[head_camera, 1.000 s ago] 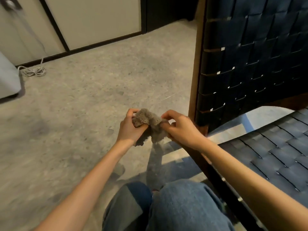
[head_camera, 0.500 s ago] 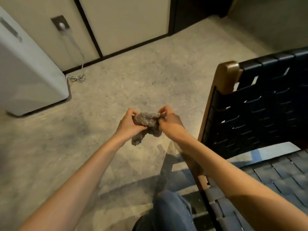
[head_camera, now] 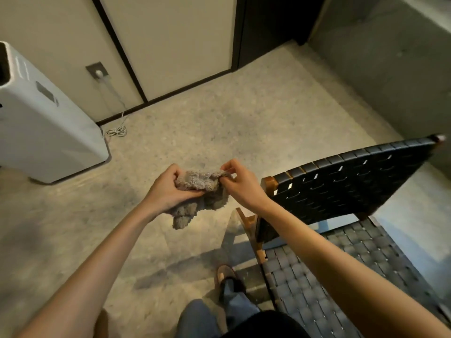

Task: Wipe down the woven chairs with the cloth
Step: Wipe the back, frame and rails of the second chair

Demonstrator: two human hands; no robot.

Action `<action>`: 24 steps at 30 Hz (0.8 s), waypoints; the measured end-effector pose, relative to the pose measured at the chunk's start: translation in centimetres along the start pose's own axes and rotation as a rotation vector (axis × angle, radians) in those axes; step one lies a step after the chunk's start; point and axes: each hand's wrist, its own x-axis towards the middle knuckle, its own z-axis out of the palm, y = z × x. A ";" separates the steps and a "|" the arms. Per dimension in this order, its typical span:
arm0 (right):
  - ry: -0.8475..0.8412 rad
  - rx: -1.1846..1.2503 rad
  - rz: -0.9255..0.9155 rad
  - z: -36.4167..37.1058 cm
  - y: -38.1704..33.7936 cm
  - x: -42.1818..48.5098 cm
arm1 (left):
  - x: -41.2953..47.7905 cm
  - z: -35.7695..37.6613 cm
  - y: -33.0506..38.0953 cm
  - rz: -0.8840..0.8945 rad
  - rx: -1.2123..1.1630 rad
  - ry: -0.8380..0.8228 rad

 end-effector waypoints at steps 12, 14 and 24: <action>0.213 -0.056 0.065 -2.1 -4.0 9.5 | 11.2 -8.3 2.2 0.248 0.107 -0.182; 0.279 -0.091 0.107 -2.5 -4.2 11.4 | 14.9 -9.6 2.6 0.294 0.176 -0.263; 0.627 0.042 0.348 -4.2 -6.9 14.2 | 29.8 -10.5 8.2 0.549 0.325 -0.628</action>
